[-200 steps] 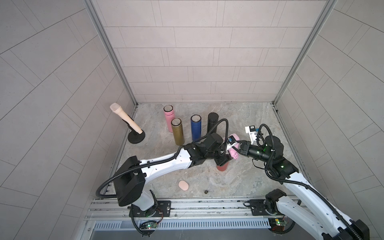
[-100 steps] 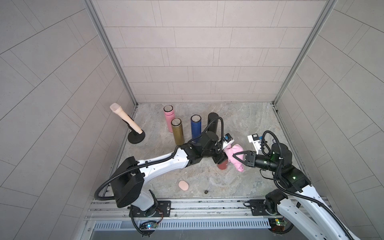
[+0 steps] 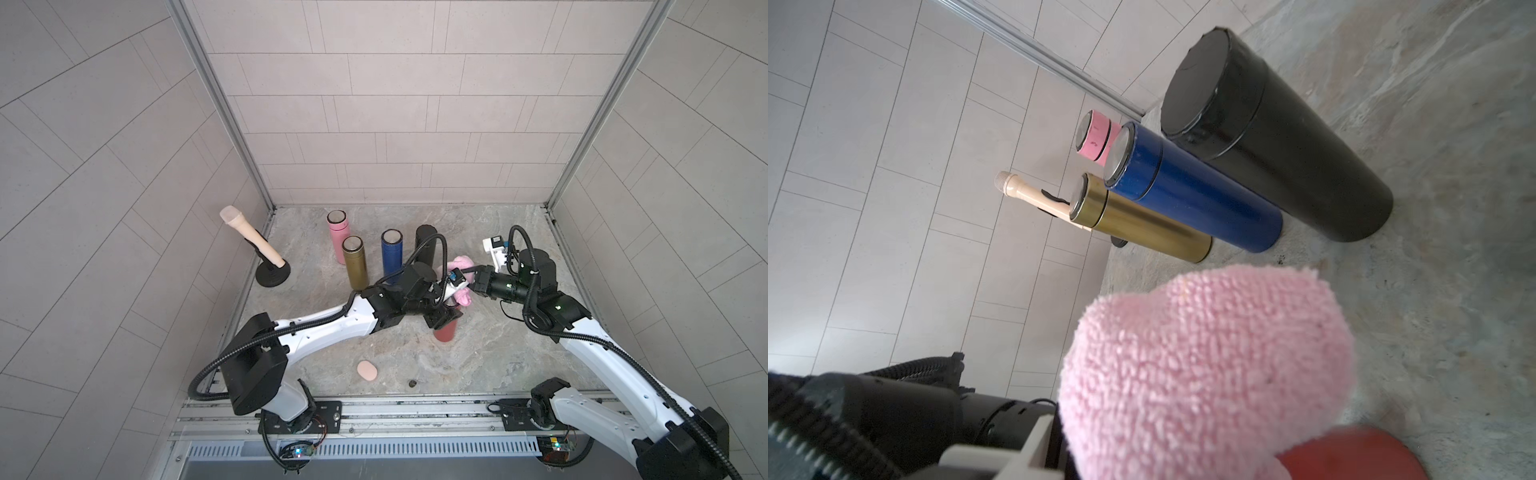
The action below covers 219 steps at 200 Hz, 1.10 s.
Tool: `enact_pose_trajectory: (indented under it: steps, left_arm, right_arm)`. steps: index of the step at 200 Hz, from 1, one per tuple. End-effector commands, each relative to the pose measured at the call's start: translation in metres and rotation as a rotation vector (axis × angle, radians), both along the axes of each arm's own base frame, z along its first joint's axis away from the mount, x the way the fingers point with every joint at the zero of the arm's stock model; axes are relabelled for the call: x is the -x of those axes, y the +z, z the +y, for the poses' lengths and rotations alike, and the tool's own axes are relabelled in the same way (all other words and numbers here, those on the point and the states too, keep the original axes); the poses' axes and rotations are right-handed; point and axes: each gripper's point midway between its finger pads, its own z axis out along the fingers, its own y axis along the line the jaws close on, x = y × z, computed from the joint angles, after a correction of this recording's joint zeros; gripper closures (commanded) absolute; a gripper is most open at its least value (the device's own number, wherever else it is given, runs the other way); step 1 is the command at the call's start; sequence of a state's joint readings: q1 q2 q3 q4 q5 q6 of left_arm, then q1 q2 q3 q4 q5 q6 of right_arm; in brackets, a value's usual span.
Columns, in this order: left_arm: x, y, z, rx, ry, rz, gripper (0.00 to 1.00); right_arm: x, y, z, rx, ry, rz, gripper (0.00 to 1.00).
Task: Wipe the surface of the thermos
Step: Wipe the dirt from the surface of the thermos.
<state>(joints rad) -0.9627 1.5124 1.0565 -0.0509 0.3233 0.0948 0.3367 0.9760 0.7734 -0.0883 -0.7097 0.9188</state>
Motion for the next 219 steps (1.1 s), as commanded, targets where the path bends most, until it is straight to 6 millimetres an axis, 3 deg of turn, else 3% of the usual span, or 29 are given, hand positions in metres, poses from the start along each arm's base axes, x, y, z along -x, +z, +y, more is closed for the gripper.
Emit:
enact_pose_trajectory:
  steps: [1,21,46,72,101,114,135,151,170,219]
  left_arm:
    - [0.005,0.033,-0.015,0.098,-0.057,-0.047,1.0]
    - [0.004,0.035,-0.015,0.101,-0.057,-0.048,1.0]
    - [0.008,0.049,-0.015,0.131,-0.078,-0.048,1.0]
    - [0.011,0.067,-0.013,0.164,-0.07,-0.042,1.0]
    - [-0.011,0.091,-0.005,0.173,0.098,-0.021,1.0]
    - [-0.035,0.111,0.008,0.189,0.281,-0.013,1.0]
    - [-0.051,0.141,0.029,0.213,0.466,0.03,1.0]
    - [-0.056,0.16,0.043,0.282,0.566,0.077,1.0]
    - [-0.064,0.173,0.058,0.417,0.659,0.187,1.0]
    - [-0.067,0.169,0.04,0.65,0.578,0.471,1.0]
  right_arm:
    - [-0.006,-0.004,-0.004,0.054,-0.015,-0.016,1.0]
    - [0.006,-0.035,-0.006,0.119,0.022,0.049,1.0]
    - [0.021,-0.084,-0.025,0.223,0.007,0.154,1.0]
    - [0.036,-0.11,-0.042,0.231,-0.029,0.204,1.0]
    - [0.052,-0.126,-0.06,0.29,-0.087,0.234,1.0]
    - [0.057,-0.138,-0.063,0.285,-0.099,0.248,1.0]
    - [0.063,-0.155,-0.063,0.262,-0.106,0.269,1.0]
    - [0.062,-0.156,-0.058,0.208,-0.1,0.247,1.0]
    - [0.055,-0.141,-0.05,0.115,-0.1,0.158,1.0]
    - [0.04,-0.088,-0.046,0.027,-0.113,-0.077,1.0]
